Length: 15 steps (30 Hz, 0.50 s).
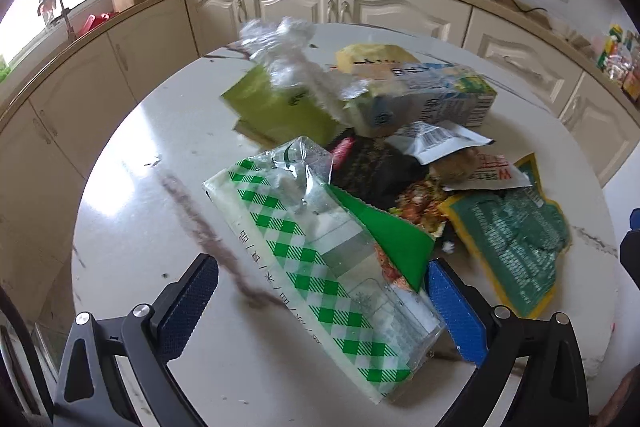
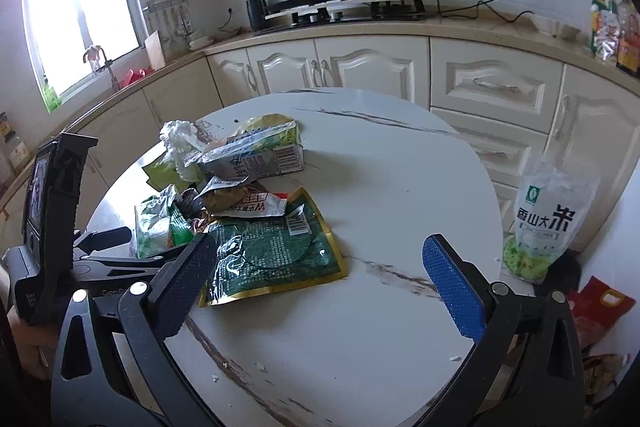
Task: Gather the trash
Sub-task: 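Grasp the green-checked wrapper with the left tool while the right tool grasps a white wrapper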
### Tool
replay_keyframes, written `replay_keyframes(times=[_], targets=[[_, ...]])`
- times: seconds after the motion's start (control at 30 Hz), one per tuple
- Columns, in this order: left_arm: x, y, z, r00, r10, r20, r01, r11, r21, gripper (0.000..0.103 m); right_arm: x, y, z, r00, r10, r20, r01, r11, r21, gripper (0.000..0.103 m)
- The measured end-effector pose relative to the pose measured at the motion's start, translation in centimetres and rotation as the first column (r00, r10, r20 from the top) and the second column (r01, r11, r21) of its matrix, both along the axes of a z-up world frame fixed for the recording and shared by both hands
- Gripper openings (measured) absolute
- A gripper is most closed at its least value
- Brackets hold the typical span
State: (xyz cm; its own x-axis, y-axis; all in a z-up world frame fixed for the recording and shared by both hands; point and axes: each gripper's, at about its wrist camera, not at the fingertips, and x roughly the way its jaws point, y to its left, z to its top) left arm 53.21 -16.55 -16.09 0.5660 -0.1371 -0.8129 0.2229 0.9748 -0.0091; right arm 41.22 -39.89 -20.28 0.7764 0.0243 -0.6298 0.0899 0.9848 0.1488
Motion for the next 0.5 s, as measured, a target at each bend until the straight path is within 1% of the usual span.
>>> replay_keyframes(times=[0.13, 0.2, 0.33, 0.4, 0.43, 0.47, 0.5], targets=[[-0.1, 3.0, -0.4, 1.0, 0.017, -0.026, -0.018, 0.999, -0.028, 0.1, 1.1, 1.2, -0.8, 0.999, 0.034, -0.035, -0.034, 0.999, -0.01, 0.103], [-0.4, 3.8, -0.5, 1.0, 0.005, -0.021, -0.005, 1.0, -0.011, 0.1, 1.8, 1.9, -1.3, 0.997, 0.054, -0.064, -0.056, 0.998, -0.025, 0.103], [-0.6, 4.6, -0.2, 1.0, 0.0, -0.014, -0.001, 1.0, -0.018, 0.099, 3.2, 3.1, -2.3, 0.99, 0.086, -0.114, -0.091, 0.995, -0.041, 0.103], [-0.8, 4.4, -0.2, 1.0, -0.029, 0.007, 0.029, 0.999, -0.018, 0.094, 3.6, 3.6, -2.7, 0.987, 0.094, -0.13, -0.101, 0.994, -0.05, 0.103], [-1.0, 4.5, 0.1, 0.999, -0.041, 0.016, 0.041, 0.999, -0.022, 0.086, 3.8, 3.8, -2.8, 0.985, 0.102, -0.143, -0.111, 0.992, -0.058, 0.103], [-1.2, 4.6, 0.2, 0.998, -0.055, 0.032, 0.056, 0.998, -0.03, 0.072, 3.9, 4.0, -3.0, 0.983, 0.104, -0.15, -0.115, 0.991, -0.071, 0.103], [-1.4, 4.8, 0.4, 0.997, -0.065, 0.044, 0.066, 0.997, -0.034, 0.069, 4.0, 4.2, -3.0, 0.982, 0.105, -0.157, -0.119, 0.989, -0.084, 0.103]])
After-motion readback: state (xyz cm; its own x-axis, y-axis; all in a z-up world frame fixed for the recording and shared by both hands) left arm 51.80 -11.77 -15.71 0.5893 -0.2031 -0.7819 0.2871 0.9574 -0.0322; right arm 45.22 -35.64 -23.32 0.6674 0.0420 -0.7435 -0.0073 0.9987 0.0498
